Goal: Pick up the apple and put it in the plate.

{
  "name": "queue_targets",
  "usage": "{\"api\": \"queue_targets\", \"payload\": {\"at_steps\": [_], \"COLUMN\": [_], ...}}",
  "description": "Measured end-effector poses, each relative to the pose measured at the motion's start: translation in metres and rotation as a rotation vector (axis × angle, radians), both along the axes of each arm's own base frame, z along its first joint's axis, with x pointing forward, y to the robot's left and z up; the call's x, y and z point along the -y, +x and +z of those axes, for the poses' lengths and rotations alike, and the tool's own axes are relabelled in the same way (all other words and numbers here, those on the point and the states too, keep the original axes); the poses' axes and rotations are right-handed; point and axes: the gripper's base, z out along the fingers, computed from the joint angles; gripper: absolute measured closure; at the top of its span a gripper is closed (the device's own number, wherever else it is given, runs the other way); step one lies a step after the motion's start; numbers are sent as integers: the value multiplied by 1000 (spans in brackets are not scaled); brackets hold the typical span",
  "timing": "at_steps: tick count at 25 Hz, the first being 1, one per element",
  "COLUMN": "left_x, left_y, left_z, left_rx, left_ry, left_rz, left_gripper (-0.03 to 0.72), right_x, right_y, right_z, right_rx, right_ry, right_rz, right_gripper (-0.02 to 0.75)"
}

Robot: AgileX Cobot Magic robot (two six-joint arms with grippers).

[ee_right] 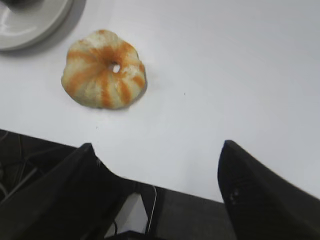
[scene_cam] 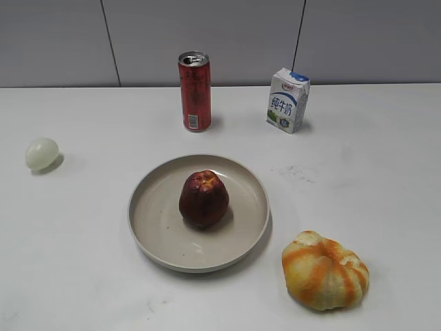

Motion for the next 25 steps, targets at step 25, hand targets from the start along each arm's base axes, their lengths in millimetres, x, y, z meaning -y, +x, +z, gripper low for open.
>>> {"api": "queue_targets", "payload": {"at_steps": [25], "left_x": [0], "left_y": [0], "left_z": [0], "left_rx": [0], "left_ry": [0], "left_rz": [0], "left_gripper": [449], "right_x": [17], "right_y": [-61], "right_z": [-46], "right_rx": [216], "right_ry": [21], "right_rz": [62], "right_gripper": [146]}}
